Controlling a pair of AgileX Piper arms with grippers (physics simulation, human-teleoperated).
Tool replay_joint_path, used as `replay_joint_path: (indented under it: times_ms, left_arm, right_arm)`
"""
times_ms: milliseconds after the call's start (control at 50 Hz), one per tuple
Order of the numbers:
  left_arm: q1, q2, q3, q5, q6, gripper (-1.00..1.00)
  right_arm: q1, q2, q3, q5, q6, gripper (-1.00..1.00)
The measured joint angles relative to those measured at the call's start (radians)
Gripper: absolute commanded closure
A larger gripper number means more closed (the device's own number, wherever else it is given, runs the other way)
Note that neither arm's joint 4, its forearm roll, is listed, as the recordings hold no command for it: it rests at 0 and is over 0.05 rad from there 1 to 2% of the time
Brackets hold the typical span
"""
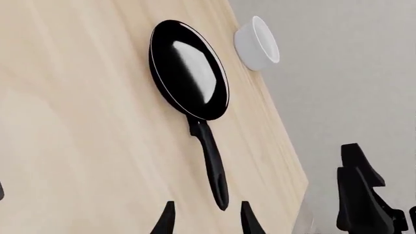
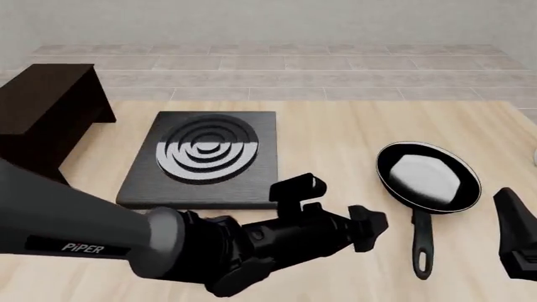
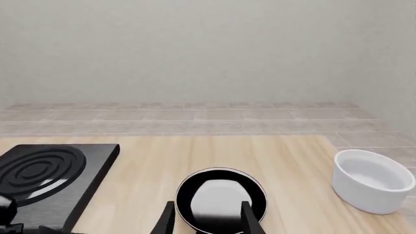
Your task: Put the frying pan on top of the cabinet.
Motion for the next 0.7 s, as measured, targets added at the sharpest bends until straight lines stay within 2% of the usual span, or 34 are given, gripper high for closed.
replay_joint_path:
  times_ms: [700]
  left_arm:
    - [-0.065, 0.134, -0.102, -0.029, -0.019, -1.00]
  right_arm:
    - [-0.016, 0.003, 0.000, 0.002, 0.019, -1.00]
